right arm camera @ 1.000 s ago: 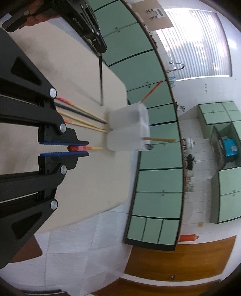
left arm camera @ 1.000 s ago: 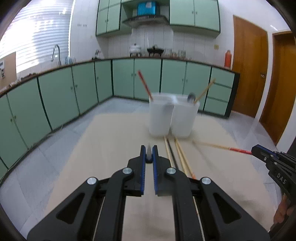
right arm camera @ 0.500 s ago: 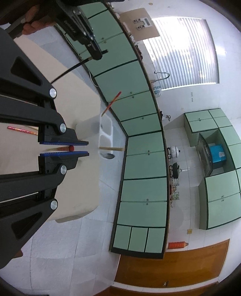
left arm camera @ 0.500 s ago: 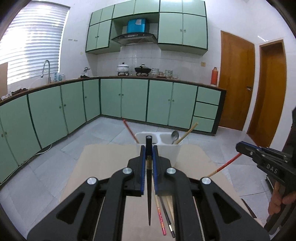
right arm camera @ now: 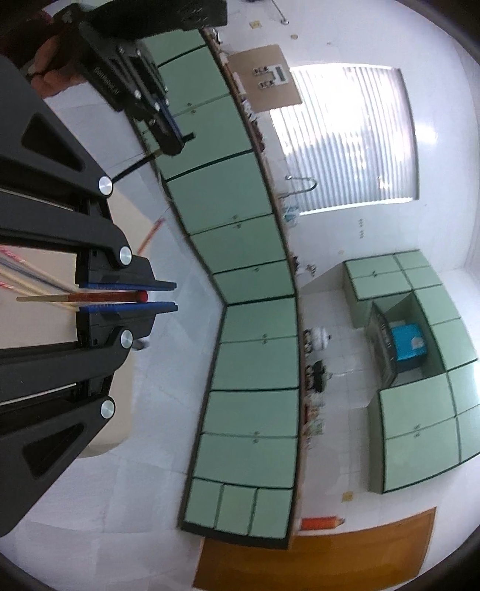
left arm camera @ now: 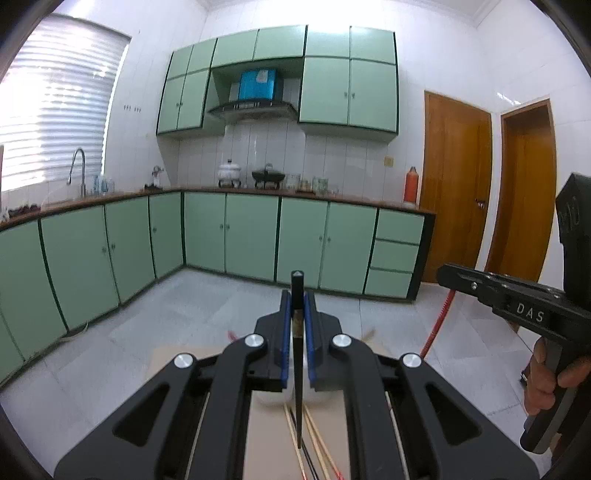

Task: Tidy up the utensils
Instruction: 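Lift both chopsticks and carry them over the white holder, then open both tools to drop the chopsticks into the white holder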

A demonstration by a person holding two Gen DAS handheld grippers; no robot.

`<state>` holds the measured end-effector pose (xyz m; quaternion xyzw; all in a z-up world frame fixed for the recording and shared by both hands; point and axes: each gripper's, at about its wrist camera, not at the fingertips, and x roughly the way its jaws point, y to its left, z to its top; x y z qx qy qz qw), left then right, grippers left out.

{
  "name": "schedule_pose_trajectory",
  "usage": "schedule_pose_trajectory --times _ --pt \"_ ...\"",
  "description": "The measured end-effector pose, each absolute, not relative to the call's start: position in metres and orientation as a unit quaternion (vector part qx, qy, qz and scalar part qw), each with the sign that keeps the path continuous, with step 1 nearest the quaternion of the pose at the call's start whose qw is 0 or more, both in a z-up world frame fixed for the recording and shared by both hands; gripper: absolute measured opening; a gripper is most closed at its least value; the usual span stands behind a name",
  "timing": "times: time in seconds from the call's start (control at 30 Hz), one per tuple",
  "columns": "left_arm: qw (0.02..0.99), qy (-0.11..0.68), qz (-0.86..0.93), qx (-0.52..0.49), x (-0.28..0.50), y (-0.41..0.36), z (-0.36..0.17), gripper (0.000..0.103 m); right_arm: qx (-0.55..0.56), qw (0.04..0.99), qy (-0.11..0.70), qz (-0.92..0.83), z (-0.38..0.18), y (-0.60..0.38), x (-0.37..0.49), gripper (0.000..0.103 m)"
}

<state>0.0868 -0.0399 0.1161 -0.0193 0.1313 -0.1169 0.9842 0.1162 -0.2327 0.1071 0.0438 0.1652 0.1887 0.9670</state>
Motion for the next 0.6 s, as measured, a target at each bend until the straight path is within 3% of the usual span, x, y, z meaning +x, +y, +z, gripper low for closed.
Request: schedule_pose_trajectory --times 0.33,0.6 --pt "0.990 0.085 -0.109 -0.018 0.160 -0.053 0.160 0.006 0.022 0.978 0.116 0.174 0.164 -0.210 0.190 0.006" --pt "0.989 0.115 -0.090 -0.020 0.235 -0.057 0.124 0.006 0.031 0.975 0.150 0.161 0.122 -0.202 0.258 0.006"
